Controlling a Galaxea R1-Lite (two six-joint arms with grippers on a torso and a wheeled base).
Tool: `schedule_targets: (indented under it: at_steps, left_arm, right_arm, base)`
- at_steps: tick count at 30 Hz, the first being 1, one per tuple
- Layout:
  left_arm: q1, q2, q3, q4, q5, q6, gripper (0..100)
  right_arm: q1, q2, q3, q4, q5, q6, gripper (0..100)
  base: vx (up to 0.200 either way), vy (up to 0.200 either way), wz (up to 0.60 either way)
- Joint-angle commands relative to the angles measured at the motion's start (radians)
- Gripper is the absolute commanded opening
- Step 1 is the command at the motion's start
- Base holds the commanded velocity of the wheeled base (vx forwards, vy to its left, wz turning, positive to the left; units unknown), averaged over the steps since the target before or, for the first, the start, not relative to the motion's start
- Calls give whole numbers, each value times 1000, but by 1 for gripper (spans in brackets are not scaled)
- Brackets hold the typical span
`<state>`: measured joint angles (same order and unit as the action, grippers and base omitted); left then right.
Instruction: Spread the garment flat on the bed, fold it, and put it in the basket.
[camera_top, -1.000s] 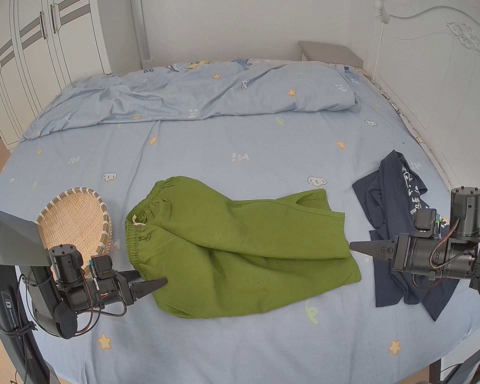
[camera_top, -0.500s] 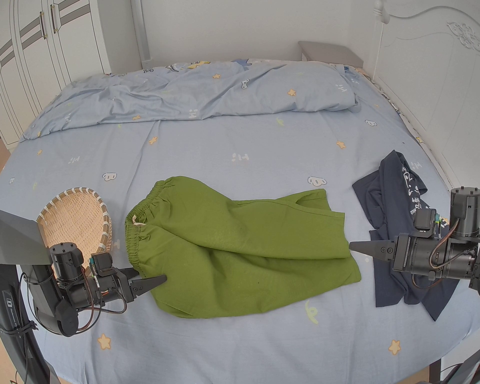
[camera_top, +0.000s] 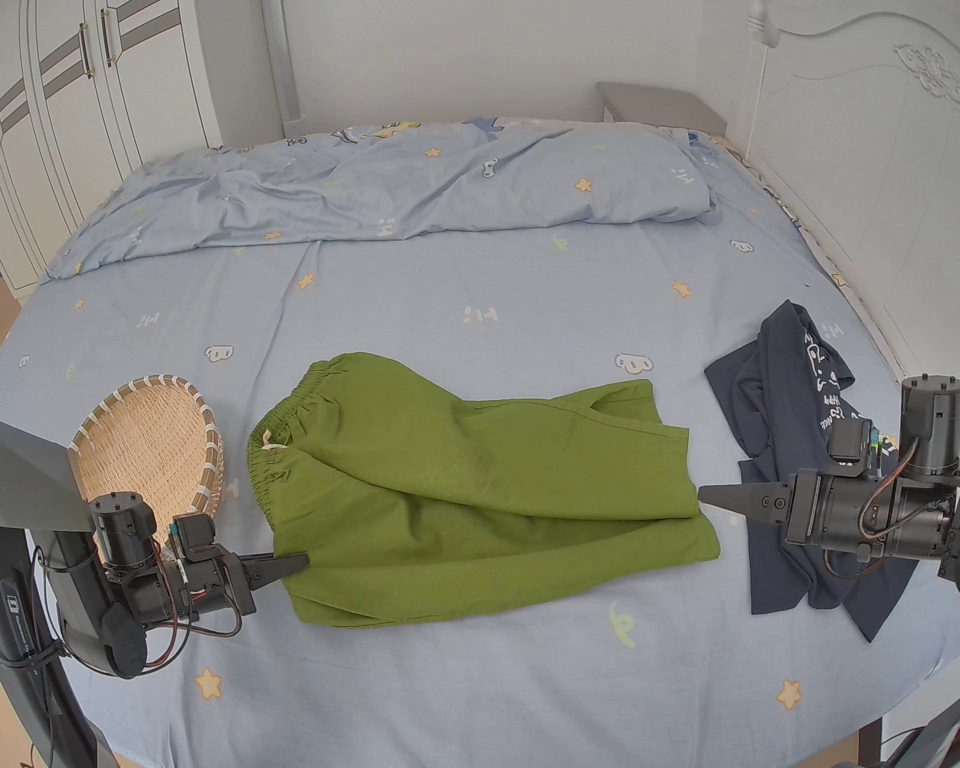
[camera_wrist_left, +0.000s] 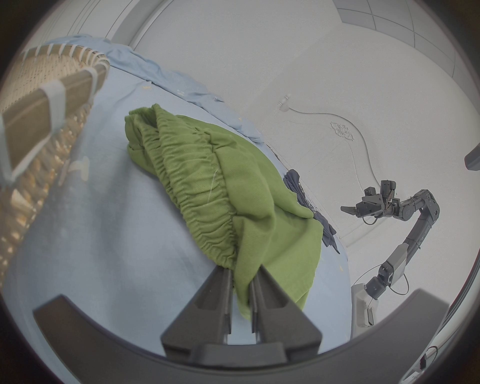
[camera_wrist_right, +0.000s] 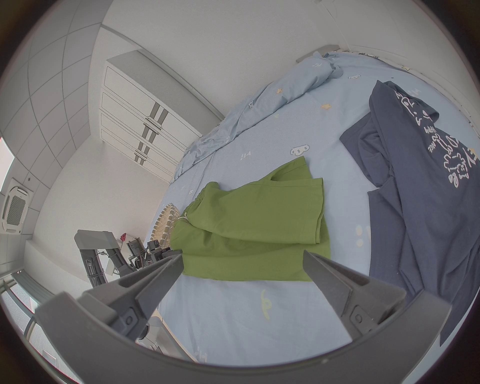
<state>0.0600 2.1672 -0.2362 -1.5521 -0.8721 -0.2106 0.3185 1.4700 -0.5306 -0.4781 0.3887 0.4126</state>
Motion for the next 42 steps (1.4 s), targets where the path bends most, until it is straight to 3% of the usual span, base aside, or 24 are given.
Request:
schedule_targets:
  at_steps: [1, 10, 18, 22, 28, 31, 35, 42]
  left_arm:
    - [17, -49, 41, -19, 1, 0, 0]
    - [4, -202, 236, -17, 8, -6, 0]
    - [12, -366, 232, 247, 16, -3, 0]
    - [7, -372, 225, 317, 16, 7, 0]
    - [7, -366, 229, 325, 18, 33, 0]
    - [4, -363, 227, 325, 19, 40, 0]
    - [-16, -360, 224, 322, 105, 42, 0]
    - [-19, -359, 218, 323, 116, 40, 0]
  right_arm:
    - [-1, -4, 0, 1, -1, 0, 100]
    - [-6, -13, 55, 24, -2, 0, 100]
    - [-47, 6, 192, 22, 7, -12, 100]
    - [-98, 105, 192, 6, 68, -26, 100]
    - [-153, 234, 172, -105, 177, -49, 100]
    - [-154, 286, 161, -146, 180, -47, 100]
    - [-151, 377, 149, -226, 182, -46, 100]
    - [-142, 392, 150, -258, 182, -41, 100]
  base:
    - [0, 0, 0]
    - [0, 0, 0]
    - [0, 0, 0]
    - [0, 0, 0]
    - [0, 0, 0]
    - [0, 0, 0]
    - [0, 0, 0]
    - [0, 0, 0]
